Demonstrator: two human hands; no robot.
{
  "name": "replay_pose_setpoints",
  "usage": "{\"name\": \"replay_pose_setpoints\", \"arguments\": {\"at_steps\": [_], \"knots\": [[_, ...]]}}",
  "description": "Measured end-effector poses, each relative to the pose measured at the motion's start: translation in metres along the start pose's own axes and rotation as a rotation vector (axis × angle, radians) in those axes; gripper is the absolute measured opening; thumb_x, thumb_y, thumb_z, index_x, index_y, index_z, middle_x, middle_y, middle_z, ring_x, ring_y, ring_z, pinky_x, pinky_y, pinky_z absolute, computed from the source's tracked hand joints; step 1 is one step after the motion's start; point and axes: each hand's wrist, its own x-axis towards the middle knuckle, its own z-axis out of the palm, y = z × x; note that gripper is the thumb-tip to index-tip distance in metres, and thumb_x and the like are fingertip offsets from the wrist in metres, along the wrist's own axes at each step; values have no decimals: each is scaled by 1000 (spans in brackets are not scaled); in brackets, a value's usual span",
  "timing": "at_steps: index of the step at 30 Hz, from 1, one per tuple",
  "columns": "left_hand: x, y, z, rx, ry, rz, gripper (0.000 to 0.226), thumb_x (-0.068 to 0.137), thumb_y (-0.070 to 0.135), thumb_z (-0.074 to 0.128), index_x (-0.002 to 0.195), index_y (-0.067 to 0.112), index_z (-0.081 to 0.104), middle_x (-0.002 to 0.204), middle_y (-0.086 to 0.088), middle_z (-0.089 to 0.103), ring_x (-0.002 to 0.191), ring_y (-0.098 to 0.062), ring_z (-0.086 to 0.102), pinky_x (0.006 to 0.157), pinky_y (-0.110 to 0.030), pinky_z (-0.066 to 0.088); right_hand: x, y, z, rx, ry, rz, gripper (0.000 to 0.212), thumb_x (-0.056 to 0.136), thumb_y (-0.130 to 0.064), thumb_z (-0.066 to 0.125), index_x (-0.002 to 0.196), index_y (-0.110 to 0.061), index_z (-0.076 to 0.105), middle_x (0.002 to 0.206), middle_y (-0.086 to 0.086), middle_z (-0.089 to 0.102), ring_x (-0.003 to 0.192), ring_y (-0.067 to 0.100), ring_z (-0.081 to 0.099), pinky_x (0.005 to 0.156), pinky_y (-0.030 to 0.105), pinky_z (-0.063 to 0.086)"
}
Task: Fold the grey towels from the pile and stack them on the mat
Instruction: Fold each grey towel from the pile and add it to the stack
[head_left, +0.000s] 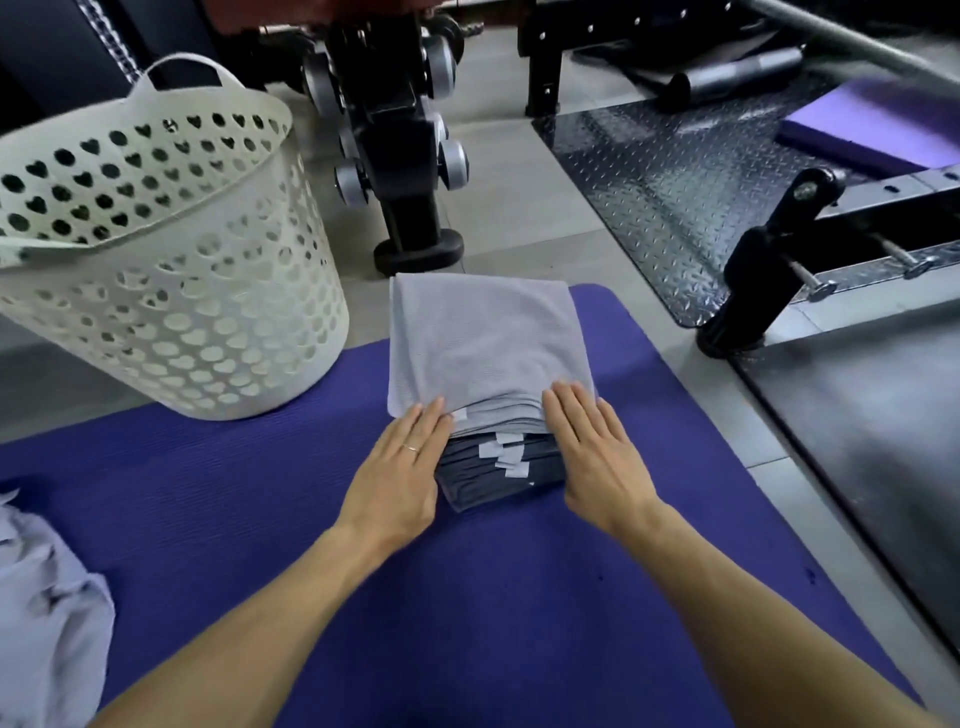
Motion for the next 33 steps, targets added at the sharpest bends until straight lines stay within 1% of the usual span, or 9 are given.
{"name": "replay_pose_setpoints", "arguments": {"at_steps": [5, 7, 11, 14, 17, 21, 27, 29, 33], "knots": [[8, -2, -19, -26, -17, -7, 71, 72, -1, 68, 141, 6, 51, 151, -10, 44, 136, -28, 46, 113, -42, 35, 17, -9, -22, 130, -88, -77, 102, 76, -7, 56, 157, -14, -4, 166, 3, -1, 153, 23, 1, 123, 38, 2], [12, -2, -28, -25, -8, -22, 59, 74, 3, 70, 132, 7, 60, 142, -11, 55, 126, -27, 57, 108, -44, 41, 14, -12, -26, 146, -99, -115, 98, 76, -6, 57, 158, -16, 3, 166, 3, 2, 153, 26, 3, 124, 42, 7], [33, 2, -51, -135, 37, -97, 21, 94, 22, 57, 111, 16, 67, 111, -1, 70, 97, -27, 67, 87, -39, 50, 9, -1, -23, 161, -58, -175, 93, 66, -4, 68, 151, -15, 34, 156, 10, 35, 141, 35, 38, 111, 46, 36], [49, 3, -57, -247, 5, -213, 22, 98, 30, 55, 114, 17, 63, 109, 2, 63, 96, -23, 62, 77, -41, 53, 16, 0, -31, 330, 22, -108, 56, 87, -12, 60, 142, -18, 48, 145, 4, 49, 128, 32, 49, 100, 47, 47], [53, 0, -52, -337, -2, -236, 19, 97, 26, 58, 112, 16, 64, 108, 4, 57, 97, -19, 60, 81, -40, 52, 27, -3, -44, 460, 61, -2, 32, 100, -20, 49, 130, -20, 61, 131, -2, 61, 118, 26, 56, 90, 40, 50], [51, -9, -49, -424, 61, -257, 15, 95, 17, 60, 108, 14, 68, 101, 7, 57, 89, -9, 53, 83, -31, 49, 40, -7, -53, 510, 40, 63, 26, 101, -27, 52, 122, -21, 66, 116, -2, 66, 105, 20, 58, 80, 34, 50], [51, -14, -55, -539, 197, -323, 15, 94, 14, 62, 105, 14, 71, 95, 10, 60, 83, -8, 56, 79, -25, 48, 52, -16, -53, 545, 79, 53, 21, 97, -24, 59, 113, -17, 71, 109, -2, 66, 99, 17, 58, 79, 33, 50], [49, -17, -56, -527, 182, -298, 17, 95, 18, 60, 109, 16, 70, 99, 11, 60, 85, -8, 57, 79, -23, 48, 56, -15, -52, 511, 106, 33, 19, 97, -25, 60, 109, -16, 72, 106, -3, 66, 97, 16, 59, 75, 31, 48], [48, -31, -57, -333, 166, -114, 20, 97, 19, 57, 113, 14, 69, 104, 4, 67, 86, -19, 63, 75, -35, 53, 62, -15, -48, 333, 124, -67, 22, 98, -22, 55, 87, -11, 71, 89, 2, 63, 82, 24, 58, 60, 30, 40]]}}
